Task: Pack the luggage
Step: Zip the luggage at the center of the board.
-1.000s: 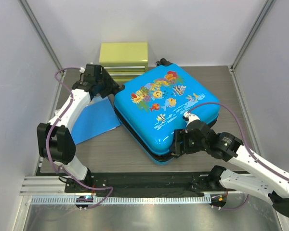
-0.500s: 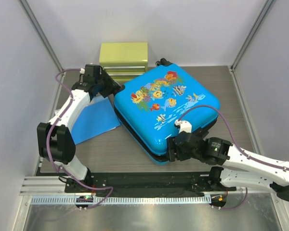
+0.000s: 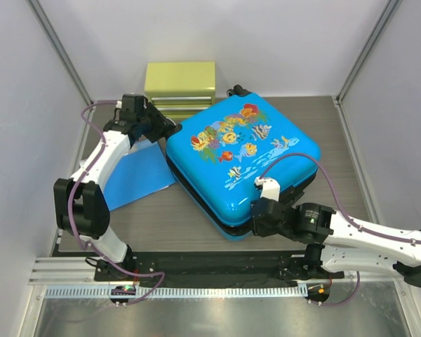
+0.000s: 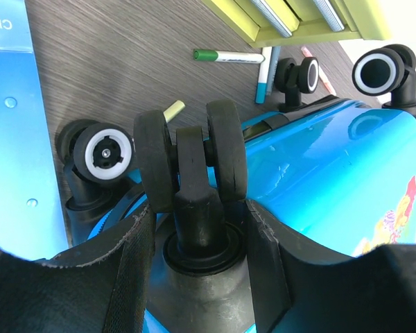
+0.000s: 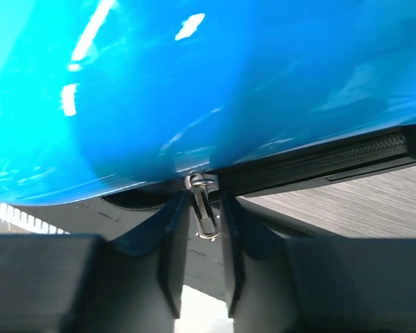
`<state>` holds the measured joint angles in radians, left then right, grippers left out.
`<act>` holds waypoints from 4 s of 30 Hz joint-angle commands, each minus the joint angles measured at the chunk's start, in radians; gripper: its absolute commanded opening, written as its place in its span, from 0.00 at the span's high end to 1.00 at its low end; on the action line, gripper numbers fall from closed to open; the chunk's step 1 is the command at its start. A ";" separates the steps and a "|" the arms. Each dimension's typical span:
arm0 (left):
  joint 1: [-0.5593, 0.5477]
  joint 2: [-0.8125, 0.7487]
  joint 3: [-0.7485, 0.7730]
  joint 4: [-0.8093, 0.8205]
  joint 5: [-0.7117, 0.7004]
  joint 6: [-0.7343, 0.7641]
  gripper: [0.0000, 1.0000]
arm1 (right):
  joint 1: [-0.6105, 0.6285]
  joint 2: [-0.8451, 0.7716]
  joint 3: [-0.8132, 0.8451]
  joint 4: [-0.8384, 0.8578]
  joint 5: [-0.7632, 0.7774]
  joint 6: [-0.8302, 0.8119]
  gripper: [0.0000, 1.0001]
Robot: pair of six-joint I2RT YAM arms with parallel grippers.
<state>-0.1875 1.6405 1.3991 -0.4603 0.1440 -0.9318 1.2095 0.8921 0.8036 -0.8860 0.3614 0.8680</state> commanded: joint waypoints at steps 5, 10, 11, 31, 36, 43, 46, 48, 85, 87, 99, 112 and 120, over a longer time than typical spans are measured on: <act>0.003 -0.010 -0.035 0.020 0.063 -0.030 1.00 | 0.030 -0.027 0.057 -0.011 -0.012 0.091 0.94; 0.013 -0.031 -0.049 0.072 0.094 -0.093 1.00 | 0.030 -0.065 0.065 -0.007 -0.024 0.115 0.99; 0.014 -0.036 -0.051 0.077 0.104 -0.108 1.00 | 0.030 -0.068 0.066 0.001 -0.033 0.118 0.99; 0.013 -0.119 -0.077 0.152 0.005 -0.280 1.00 | 0.130 0.011 0.184 0.107 -0.098 0.166 0.99; 0.006 -0.139 -0.081 0.138 -0.078 -0.292 1.00 | 0.208 0.045 0.190 0.121 -0.036 0.206 0.99; -0.020 -0.140 -0.068 0.140 -0.087 -0.302 1.00 | 0.232 0.024 0.169 0.092 0.026 0.269 0.99; -0.020 -0.154 -0.078 0.138 -0.083 -0.303 1.00 | 0.231 0.019 0.163 0.081 0.040 0.279 0.99; -0.020 -0.165 -0.075 0.141 -0.083 -0.294 1.00 | 0.231 0.022 0.180 0.065 0.051 0.289 0.98; -0.090 0.461 0.586 -0.301 0.123 0.272 0.44 | 0.231 -0.190 0.022 -0.622 0.654 1.213 0.33; -0.090 0.459 0.560 -0.308 0.132 0.283 0.44 | 0.231 -0.185 -0.013 -0.607 0.701 1.247 0.33; -0.090 0.357 0.316 -0.324 0.262 0.356 0.45 | 0.222 -0.194 -0.069 -0.562 0.855 1.252 0.34; -0.092 0.147 0.008 -0.201 0.382 0.306 0.45 | 0.119 0.065 0.103 -0.513 0.795 0.849 0.29; -0.127 0.104 -0.032 -0.167 0.420 0.280 0.45 | -0.241 0.145 0.160 -0.170 0.607 0.281 0.24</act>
<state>-0.2031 1.7996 1.3949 -0.5354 0.3462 -0.6727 1.0508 1.0241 0.9447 -1.4696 1.0813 1.3998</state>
